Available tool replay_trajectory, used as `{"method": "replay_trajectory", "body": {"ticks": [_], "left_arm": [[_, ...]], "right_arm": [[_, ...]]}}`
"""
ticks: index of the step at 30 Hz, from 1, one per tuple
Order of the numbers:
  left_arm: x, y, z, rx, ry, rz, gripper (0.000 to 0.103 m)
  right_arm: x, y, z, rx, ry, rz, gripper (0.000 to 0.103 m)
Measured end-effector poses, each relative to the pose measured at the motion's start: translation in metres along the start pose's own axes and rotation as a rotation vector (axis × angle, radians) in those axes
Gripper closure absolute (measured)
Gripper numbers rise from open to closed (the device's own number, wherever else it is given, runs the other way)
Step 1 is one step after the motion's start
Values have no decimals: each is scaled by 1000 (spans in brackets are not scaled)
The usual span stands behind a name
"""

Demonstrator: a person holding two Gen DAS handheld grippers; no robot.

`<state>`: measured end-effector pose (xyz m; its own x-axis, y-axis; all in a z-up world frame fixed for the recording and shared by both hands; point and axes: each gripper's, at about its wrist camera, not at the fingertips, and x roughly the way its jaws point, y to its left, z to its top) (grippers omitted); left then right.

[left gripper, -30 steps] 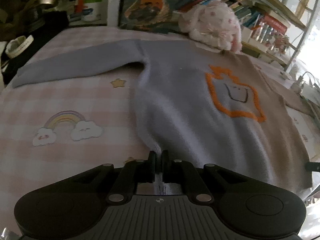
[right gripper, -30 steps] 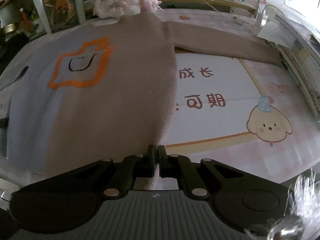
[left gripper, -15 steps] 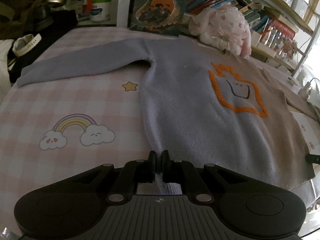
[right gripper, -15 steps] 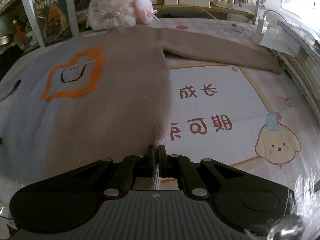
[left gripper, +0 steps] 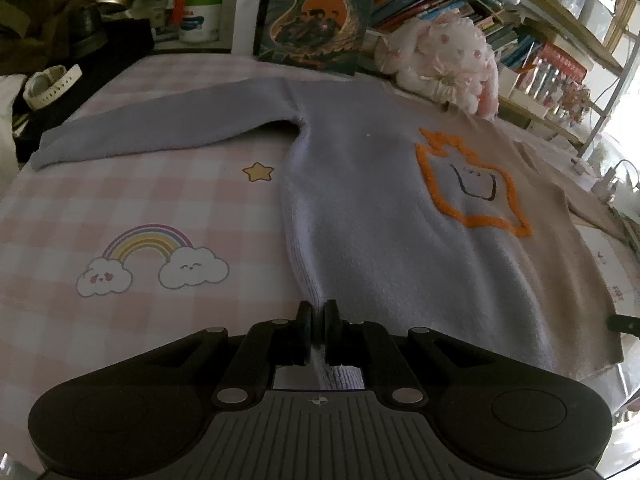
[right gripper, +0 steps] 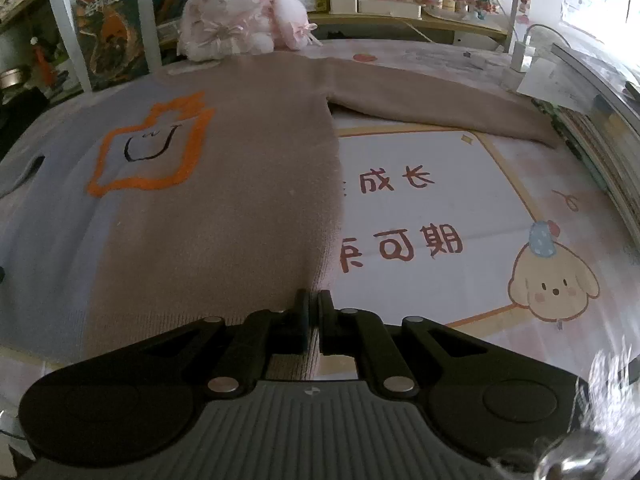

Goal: Fold clothes
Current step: 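Open both grippers, release the hem and raise them above the sweater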

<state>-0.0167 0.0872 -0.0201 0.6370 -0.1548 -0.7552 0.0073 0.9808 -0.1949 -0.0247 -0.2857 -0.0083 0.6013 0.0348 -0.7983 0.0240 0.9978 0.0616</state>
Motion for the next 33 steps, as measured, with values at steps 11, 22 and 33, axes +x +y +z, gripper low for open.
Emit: {"method": "replay_trajectory", "body": {"ticks": [11,22,33], "left_arm": [[-20,-12,-7,17,-65,66,42],[-44,-65,-21,-3,-205,137,7],[-47,-110,-44,33,-166,195,7]], "right_arm": [[-10,6,-5,43,-41,-31,60],[-33,13,-12,-49,-240,-33,9],[-36,-19,-23,-44,-253,9,2]]}}
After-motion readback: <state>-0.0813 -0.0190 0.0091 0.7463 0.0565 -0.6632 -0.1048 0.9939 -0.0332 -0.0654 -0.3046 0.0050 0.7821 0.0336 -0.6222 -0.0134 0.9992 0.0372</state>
